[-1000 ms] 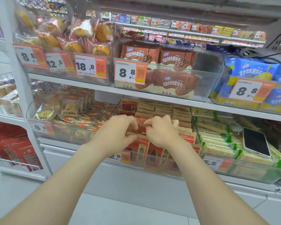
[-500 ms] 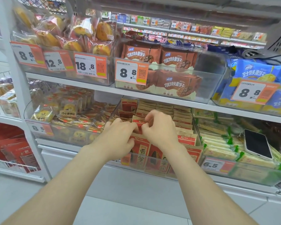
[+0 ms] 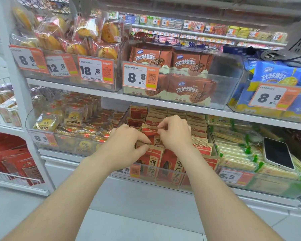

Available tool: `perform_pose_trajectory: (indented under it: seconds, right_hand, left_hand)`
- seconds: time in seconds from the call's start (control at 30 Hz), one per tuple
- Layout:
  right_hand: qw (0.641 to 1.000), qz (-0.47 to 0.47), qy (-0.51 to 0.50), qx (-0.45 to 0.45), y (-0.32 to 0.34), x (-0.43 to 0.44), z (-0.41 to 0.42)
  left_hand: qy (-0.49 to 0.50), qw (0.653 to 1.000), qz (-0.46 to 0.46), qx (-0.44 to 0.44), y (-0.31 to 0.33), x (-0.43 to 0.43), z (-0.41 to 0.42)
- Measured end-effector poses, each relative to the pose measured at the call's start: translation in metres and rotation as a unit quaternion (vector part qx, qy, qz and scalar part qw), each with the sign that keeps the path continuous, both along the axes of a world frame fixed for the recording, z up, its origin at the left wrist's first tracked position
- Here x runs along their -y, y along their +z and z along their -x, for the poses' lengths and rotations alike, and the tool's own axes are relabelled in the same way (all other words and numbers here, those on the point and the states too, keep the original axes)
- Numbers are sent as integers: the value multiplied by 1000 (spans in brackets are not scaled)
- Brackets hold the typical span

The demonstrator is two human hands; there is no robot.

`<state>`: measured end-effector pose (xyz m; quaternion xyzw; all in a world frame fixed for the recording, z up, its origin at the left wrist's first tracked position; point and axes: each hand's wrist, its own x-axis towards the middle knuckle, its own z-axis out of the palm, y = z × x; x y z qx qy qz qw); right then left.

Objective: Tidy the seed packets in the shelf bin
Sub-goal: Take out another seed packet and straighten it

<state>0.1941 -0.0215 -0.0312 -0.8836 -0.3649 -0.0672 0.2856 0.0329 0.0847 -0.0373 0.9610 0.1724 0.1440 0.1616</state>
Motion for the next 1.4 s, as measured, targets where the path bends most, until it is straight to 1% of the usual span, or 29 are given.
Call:
perform_pose_trajectory:
  seconds: [0.07, 0.13, 0.23, 0.33, 0.4, 0.5, 0.57, 0.63, 0.73, 0.83, 0.9, 1.0, 1.03, 1.13, 1.2, 1.27, 1.3, 1.33, 1.37, 1.4]
  right_hand:
    - [997, -51, 42, 34, 4, 3, 3]
    - [986, -104, 86, 95, 8, 7, 6]
    - [955, -184, 123, 198, 14, 17, 7]
    - [917, -276, 135, 253, 29, 36, 11]
    - [899, -312, 121, 281, 38, 51, 13]
    - [887, -339, 89, 300, 45, 68, 14]
    - [886, -353, 69, 292, 46, 79, 14]
    - [891, -359, 58, 271, 46, 89, 17]
    - [898, -361, 51, 248, 44, 102, 23]
    - [900, -355, 58, 247, 44, 111, 30]
    - [902, -372, 62, 208, 43, 114, 36]
    - [902, -423, 49, 73, 42, 120, 45]
    - [900, -432, 46, 38, 42, 122, 48]
    - [904, -423, 56, -11, 40, 128, 51]
    - [903, -422, 56, -60, 39, 130, 50]
    - [896, -423, 42, -129, 40, 131, 46]
    - [891, -419, 35, -174, 41, 132, 44]
    - [883, -414, 29, -222, 42, 133, 42]
    - [867, -416, 29, -273, 42, 135, 40]
    - [855, -419, 26, -304, 43, 137, 38]
  left_hand:
    - [0, 1000, 15, 9, 2, -1, 1]
    - [2, 1000, 27, 13, 5, 2, 1]
    - [2, 999, 39, 21, 10, 9, 1]
    - [18, 997, 50, 49, 15, 15, 0]
    - [42, 994, 54, 86, 15, 14, -2]
    - [78, 982, 56, 164, 17, 21, -7]
    - [77, 972, 67, 212, 24, 33, -12]
    - [58, 960, 98, 257, 31, 52, -19]
    - [4, 933, 167, 319, 43, 86, -28]
    - [-59, 909, 241, 337, 49, 115, -38]
    - [-67, 900, 280, 329, 46, 125, -45]
    - [-65, 882, 331, 328, 41, 133, -55]
    - [-62, 871, 354, 335, 40, 135, -58]
    - [-41, 836, 424, 346, 41, 138, -63]
    - [-38, 810, 476, 340, 43, 142, -64]
    - [-42, 782, 529, 327, 44, 148, -64]
    - [-45, 775, 545, 318, 45, 152, -63]
    - [-47, 775, 549, 309, 46, 156, -61]
    - [-47, 782, 544, 301, 46, 160, -60]
    - [-46, 793, 531, 293, 46, 162, -58]
